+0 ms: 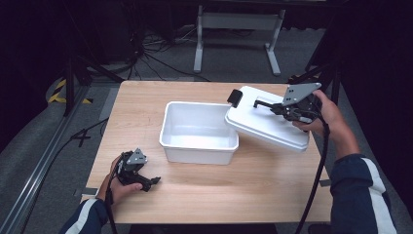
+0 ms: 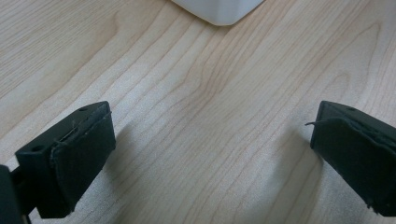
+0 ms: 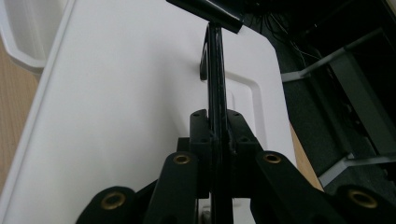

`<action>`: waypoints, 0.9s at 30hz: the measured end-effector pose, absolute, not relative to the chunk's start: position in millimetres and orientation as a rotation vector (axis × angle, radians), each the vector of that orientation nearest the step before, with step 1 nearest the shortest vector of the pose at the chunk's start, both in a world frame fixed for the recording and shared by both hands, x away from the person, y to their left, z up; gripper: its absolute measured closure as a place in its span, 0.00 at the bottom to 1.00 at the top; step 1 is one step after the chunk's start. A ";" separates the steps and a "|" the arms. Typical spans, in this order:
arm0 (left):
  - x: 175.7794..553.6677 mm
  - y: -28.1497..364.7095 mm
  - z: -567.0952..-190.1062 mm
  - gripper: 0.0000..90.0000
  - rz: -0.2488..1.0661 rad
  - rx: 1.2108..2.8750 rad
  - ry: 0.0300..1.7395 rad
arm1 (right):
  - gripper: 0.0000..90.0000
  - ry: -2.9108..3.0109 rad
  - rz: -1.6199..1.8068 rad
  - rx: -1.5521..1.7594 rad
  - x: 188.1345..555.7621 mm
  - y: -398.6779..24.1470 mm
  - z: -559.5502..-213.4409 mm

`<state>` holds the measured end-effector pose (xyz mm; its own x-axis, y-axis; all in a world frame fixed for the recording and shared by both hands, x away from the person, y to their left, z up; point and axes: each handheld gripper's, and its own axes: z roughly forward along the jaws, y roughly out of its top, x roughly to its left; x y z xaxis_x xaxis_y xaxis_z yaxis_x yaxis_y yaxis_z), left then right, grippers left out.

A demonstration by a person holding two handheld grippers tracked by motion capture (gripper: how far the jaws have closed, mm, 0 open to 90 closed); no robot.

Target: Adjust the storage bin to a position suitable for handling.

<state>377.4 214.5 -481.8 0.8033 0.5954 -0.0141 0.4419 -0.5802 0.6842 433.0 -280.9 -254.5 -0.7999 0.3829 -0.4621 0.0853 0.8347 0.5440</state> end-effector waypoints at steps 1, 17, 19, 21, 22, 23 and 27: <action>377.4 214.5 -481.8 0.00 0.283 2.284 0.761 | 0.93 2.434 0.690 0.345 432.9 -283.6 -255.2; 377.4 214.5 -481.8 0.00 0.282 2.283 0.761 | 0.93 2.404 0.695 0.451 429.4 -324.5 -271.8; 377.4 214.5 -481.8 0.00 0.283 2.283 0.761 | 0.93 2.402 0.695 0.470 429.9 -328.9 -277.3; 377.5 214.5 -481.8 0.00 0.282 2.284 0.761 | 0.93 2.404 0.699 0.477 430.7 -331.4 -280.5; 377.5 214.5 -481.8 0.00 0.282 2.284 0.761 | 0.93 2.404 0.699 0.477 430.7 -331.4 -280.5; 377.4 214.5 -481.9 0.00 0.283 2.283 0.761 | 0.93 2.404 0.702 0.481 431.0 -332.4 -282.7; 377.4 214.5 -481.8 0.00 0.282 2.283 0.761 | 0.93 2.414 0.687 0.503 433.2 -335.8 -292.8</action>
